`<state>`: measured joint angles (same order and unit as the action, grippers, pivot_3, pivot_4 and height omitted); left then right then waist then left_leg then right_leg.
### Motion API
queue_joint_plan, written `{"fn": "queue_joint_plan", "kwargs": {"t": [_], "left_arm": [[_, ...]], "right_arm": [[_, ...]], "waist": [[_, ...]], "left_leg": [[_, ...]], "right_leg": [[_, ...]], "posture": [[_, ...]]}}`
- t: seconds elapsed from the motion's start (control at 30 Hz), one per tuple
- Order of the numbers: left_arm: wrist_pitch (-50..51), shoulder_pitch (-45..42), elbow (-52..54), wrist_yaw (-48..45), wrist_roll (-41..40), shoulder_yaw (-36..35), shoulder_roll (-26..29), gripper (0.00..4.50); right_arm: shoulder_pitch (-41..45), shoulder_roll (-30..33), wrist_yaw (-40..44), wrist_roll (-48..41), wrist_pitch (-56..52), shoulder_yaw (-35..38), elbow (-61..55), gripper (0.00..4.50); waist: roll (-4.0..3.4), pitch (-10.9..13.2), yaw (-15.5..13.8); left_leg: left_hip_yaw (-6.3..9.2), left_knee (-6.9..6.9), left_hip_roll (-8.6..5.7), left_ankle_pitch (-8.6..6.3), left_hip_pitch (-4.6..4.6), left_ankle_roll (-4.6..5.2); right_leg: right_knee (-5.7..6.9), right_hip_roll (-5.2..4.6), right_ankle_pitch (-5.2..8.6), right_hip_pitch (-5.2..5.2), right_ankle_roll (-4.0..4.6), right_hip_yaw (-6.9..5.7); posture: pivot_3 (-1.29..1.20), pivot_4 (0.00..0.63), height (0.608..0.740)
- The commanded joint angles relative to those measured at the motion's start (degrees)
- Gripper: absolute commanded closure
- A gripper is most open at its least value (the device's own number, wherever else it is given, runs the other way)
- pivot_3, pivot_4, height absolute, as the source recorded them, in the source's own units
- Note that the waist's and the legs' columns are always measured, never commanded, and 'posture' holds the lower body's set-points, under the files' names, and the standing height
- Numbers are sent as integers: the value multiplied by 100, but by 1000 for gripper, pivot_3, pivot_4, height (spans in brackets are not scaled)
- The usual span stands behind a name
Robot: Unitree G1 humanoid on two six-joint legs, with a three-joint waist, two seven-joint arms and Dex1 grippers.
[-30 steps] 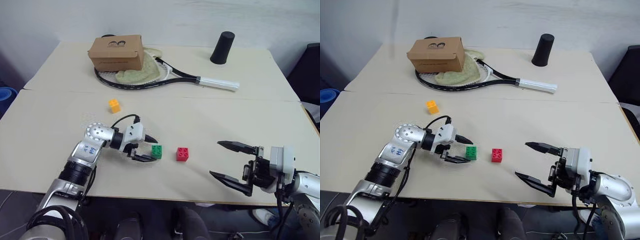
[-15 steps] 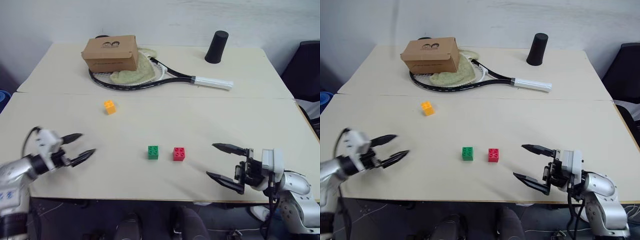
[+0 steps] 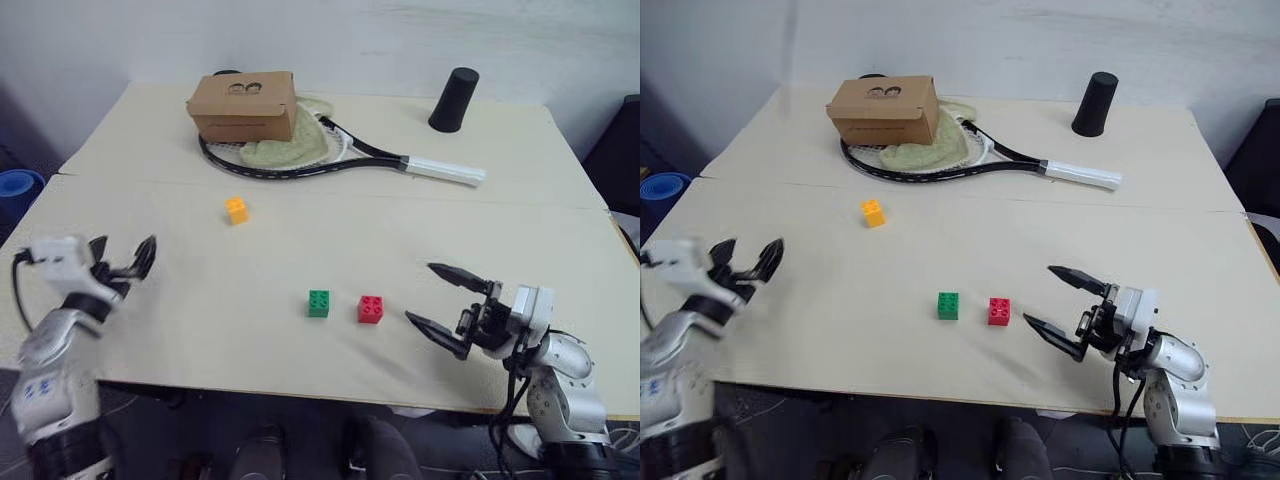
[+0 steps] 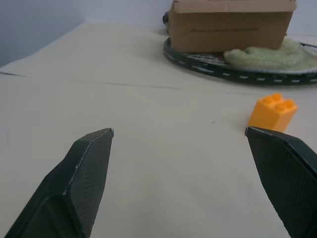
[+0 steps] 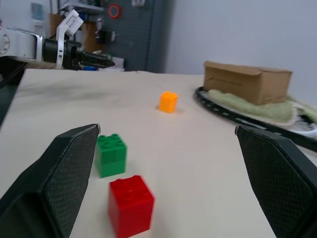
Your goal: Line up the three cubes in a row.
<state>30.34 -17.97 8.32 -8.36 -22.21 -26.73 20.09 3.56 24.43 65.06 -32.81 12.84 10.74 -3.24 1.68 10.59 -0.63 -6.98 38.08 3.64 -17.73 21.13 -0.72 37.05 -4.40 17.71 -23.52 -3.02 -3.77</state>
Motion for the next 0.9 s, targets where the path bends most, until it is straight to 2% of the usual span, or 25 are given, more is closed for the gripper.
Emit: {"fn": "queue_joint_plan", "kwargs": {"t": [0.03, 0.1, 0.3, 0.43, 0.9], "left_arm": [[283, -795, -298, 887, 328, 509, -461, 31], [225, -1140, -649, 1154, 492, 718, -762, 31], [-23, -1614, -1468, 1823, 1188, 1279, -1171, 31], [-454, -2006, -2168, 2205, 1531, 1388, -1264, 31], [-1403, -3351, -4583, 2691, 1861, 1494, -1460, 31]], "right_arm": [[96, -78, -229, 74, 162, 39, -98, 0], [89, -104, -294, 105, 164, -23, -135, 0], [43, -101, -488, 124, 81, -153, -337, 0], [-11, -75, -594, 132, 31, -195, -470, 0], [-178, 13, -850, 70, -356, -326, -960, 0]], "waist": [[2, -1, -20], [2, -2, 9], [3, -1, 85], [3, -1, 62], [5, 0, 44]], "left_leg": [[1, 2, -2, 1, 2, 0], [-7, 2, -3, 1, 1, 0], [-22, -3, 13, 8, 1, -11], [-16, 1, 10, 9, -1, -12], [-16, 0, 5, 9, 5, -10]], "right_leg": [[-2, 0, -1, 0, -2, -2], [-6, 3, -2, 0, -4, 4], [-13, 28, -2, -10, -4, 14], [-4, 26, -2, -9, -4, 13], [-10, 22, -2, -10, -4, -40]], "posture": [[0, 150, 740], [0, 150, 740], [0, 150, 740], [0, 150, 740], [0, 150, 740]]}}
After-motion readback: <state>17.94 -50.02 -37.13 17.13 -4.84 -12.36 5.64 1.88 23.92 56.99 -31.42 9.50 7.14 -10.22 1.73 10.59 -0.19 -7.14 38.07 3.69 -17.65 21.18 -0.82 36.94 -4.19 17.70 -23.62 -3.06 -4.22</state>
